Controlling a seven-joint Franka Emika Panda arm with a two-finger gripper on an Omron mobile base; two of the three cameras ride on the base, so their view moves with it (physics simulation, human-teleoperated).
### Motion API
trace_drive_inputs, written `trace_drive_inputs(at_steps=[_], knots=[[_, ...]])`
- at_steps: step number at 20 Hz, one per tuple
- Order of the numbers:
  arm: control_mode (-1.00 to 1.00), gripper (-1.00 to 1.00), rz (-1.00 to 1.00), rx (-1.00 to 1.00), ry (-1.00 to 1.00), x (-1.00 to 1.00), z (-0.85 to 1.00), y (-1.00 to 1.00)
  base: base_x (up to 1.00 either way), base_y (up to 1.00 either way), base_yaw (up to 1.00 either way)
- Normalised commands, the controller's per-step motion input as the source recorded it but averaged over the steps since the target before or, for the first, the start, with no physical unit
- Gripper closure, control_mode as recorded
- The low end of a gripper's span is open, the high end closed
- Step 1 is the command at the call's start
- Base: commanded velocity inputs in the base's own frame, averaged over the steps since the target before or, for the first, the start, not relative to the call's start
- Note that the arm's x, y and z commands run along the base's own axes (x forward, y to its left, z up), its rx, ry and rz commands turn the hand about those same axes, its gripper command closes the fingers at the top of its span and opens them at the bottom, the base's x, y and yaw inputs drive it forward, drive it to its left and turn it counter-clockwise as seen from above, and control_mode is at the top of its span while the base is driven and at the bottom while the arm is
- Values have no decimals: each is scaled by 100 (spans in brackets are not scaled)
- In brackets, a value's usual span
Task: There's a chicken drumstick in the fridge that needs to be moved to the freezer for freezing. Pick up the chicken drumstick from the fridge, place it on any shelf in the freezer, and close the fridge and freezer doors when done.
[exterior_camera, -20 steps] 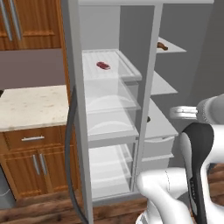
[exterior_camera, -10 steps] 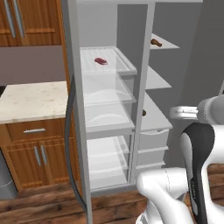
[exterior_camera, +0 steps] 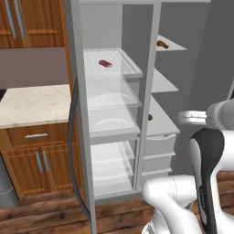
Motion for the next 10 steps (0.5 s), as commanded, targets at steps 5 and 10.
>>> trace_drive_inputs(at_steps=[5,10], knots=[[-100,-100,0,3,-6,-12,0,-69,0,0,0],[-100,-100,-1,4,-9,-31,0,-98,0,0,0]])
